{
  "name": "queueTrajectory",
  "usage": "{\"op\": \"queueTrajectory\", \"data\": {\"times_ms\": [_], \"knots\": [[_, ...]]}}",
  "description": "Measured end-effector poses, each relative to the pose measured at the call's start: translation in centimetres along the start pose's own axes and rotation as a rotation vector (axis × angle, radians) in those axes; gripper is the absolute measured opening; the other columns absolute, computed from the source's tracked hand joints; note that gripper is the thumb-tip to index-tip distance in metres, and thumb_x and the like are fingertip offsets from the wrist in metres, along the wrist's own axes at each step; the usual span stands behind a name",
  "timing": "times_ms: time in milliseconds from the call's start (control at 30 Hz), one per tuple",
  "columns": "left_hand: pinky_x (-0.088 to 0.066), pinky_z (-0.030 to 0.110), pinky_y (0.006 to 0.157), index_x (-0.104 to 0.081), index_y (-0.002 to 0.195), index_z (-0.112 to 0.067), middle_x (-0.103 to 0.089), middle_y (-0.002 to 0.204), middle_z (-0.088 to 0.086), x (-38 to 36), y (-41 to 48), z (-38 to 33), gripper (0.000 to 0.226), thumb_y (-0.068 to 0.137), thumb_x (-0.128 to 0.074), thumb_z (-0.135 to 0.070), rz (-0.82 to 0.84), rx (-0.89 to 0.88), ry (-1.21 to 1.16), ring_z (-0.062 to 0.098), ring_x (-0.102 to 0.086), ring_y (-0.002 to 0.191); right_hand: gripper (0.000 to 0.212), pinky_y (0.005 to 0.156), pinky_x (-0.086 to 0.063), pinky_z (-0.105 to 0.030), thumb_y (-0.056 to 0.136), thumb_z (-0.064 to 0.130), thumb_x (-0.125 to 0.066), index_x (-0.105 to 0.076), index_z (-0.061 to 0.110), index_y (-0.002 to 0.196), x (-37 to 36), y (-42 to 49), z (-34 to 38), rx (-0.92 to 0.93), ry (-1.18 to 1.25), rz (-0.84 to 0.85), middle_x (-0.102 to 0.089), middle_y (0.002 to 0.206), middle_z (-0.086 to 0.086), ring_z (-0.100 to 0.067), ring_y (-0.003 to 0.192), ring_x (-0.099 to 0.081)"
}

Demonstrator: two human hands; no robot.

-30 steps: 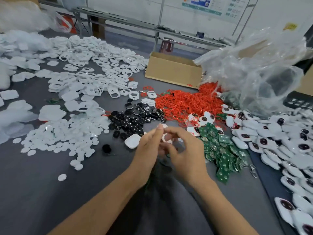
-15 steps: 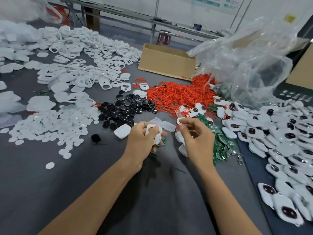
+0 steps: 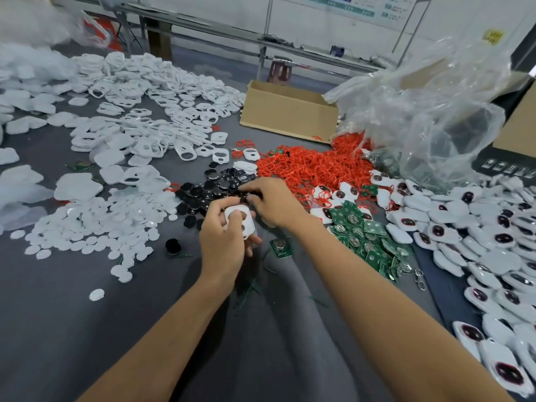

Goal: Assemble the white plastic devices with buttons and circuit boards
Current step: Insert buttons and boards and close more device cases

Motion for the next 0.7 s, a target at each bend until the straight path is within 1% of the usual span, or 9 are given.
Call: {"op": "queueTrajectory", "data": {"times_ms": [67, 133, 233, 333, 433, 500, 567, 633, 700], "knots": [[-0.038, 0.024, 0.036, -0.051, 0.100, -0.031, -0.068, 0.087, 0.013, 0.0, -0.2, 0.2, 0.029, 0.090, -0.044, -0.004, -0.010, -0.007, 0.021, 0.021, -0.061, 0.045, 0.027, 0.089, -0.047, -0.037, 0.088, 0.015, -0.061, -0.068, 0.013, 0.114, -1.0, 1.3, -0.1, -0.029, -0.068, 0.062, -0.066, 0.113, -0.010, -0.028, 0.107, -0.058], [-0.039, 0.023, 0.037, -0.042, 0.106, -0.029, -0.066, 0.087, 0.015, -0.1, -0.3, 0.1, 0.029, 0.091, -0.046, -0.004, 0.000, -0.036, 0.035, 0.019, -0.060, 0.045, 0.019, 0.077, -0.048, -0.034, 0.085, 0.016, -0.066, -0.069, 0.015, 0.104, -1.0, 2.0, -0.6, -0.088, -0.078, 0.043, -0.067, 0.105, -0.006, -0.026, 0.099, -0.060], [-0.040, 0.020, 0.039, -0.034, 0.110, -0.024, -0.064, 0.090, 0.018, -0.4, -0.4, 0.1, 0.032, 0.092, -0.048, -0.001, 0.037, -0.039, 0.033, 0.019, -0.058, 0.049, 0.014, 0.068, -0.040, -0.030, 0.084, 0.017, -0.067, -0.067, 0.014, 0.098, -0.9, 2.0, -0.3, -0.072, -0.134, 0.057, -0.065, 0.104, -0.005, -0.025, 0.097, -0.058], [-0.039, 0.020, 0.038, -0.038, 0.106, -0.022, -0.063, 0.089, 0.014, -0.7, -0.5, 0.3, 0.028, 0.092, -0.048, 0.001, 0.065, -0.022, 0.034, 0.018, -0.057, 0.047, 0.014, 0.071, -0.045, -0.033, 0.085, 0.014, -0.065, -0.065, 0.011, 0.098, -0.9, 1.4, 0.0, -0.037, -0.169, 0.101, -0.063, 0.105, -0.007, -0.025, 0.097, -0.057], [-0.038, 0.021, 0.035, -0.051, 0.096, -0.015, -0.064, 0.081, 0.009, -1.0, -0.6, 0.6, 0.013, 0.093, -0.051, -0.003, 0.105, -0.013, 0.081, 0.016, -0.060, 0.042, 0.018, 0.074, -0.050, -0.040, 0.083, 0.007, -0.056, -0.064, 0.010, 0.098, -0.5, 0.4, 0.1, -0.026, -0.137, 0.070, -0.067, 0.098, -0.008, -0.028, 0.092, -0.060], [-0.039, 0.021, 0.034, -0.053, 0.093, -0.014, -0.066, 0.077, 0.006, -1.3, -0.7, 0.8, 0.009, 0.094, -0.052, -0.005, 0.135, -0.010, 0.085, 0.019, -0.063, 0.044, 0.024, 0.075, -0.049, -0.039, 0.083, 0.008, -0.056, -0.062, 0.011, 0.106, -0.5, -0.4, 0.0, -0.010, -0.113, 0.067, -0.066, 0.098, -0.008, -0.027, 0.092, -0.059], [-0.043, 0.023, 0.035, -0.052, 0.095, -0.014, -0.067, 0.076, 0.003, -1.5, -0.7, 0.8, 0.008, 0.095, -0.055, -0.006, 0.146, -0.004, 0.049, 0.021, -0.065, 0.047, 0.027, 0.078, -0.046, -0.036, 0.085, 0.010, -0.059, -0.063, 0.011, 0.111, -0.7, -0.9, -0.2, 0.009, -0.113, 0.090, -0.062, 0.103, -0.009, -0.025, 0.096, -0.055], [-0.048, 0.025, 0.038, -0.049, 0.102, -0.012, -0.068, 0.085, 0.004, -1.6, -0.6, 1.0, 0.014, 0.093, -0.058, -0.007, 0.152, 0.019, 0.015, 0.019, -0.066, 0.050, 0.024, 0.082, -0.045, -0.038, 0.085, 0.012, -0.061, -0.065, 0.011, 0.109, -0.7, -0.8, -0.4, 0.000, -0.100, 0.100, -0.059, 0.103, -0.010, -0.026, 0.098, -0.054], [-0.052, 0.025, 0.045, -0.045, 0.110, -0.013, -0.065, 0.093, 0.006, -1.7, -0.5, 1.3, 0.029, 0.090, -0.062, -0.003, 0.174, 0.043, -0.018, 0.014, -0.068, 0.056, 0.018, 0.082, -0.046, -0.041, 0.085, 0.011, -0.061, -0.064, 0.009, 0.103, -0.7, -0.5, -0.7, -0.027, -0.081, 0.104, -0.060, 0.102, -0.010, -0.027, 0.096, -0.055]]}}
Point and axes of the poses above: each hand's wrist, its own y-axis towards the middle knuckle, its own x-axis out of the back of the hand, z = x × y, the point moved 7 cm from there along y, towards the middle knuckle
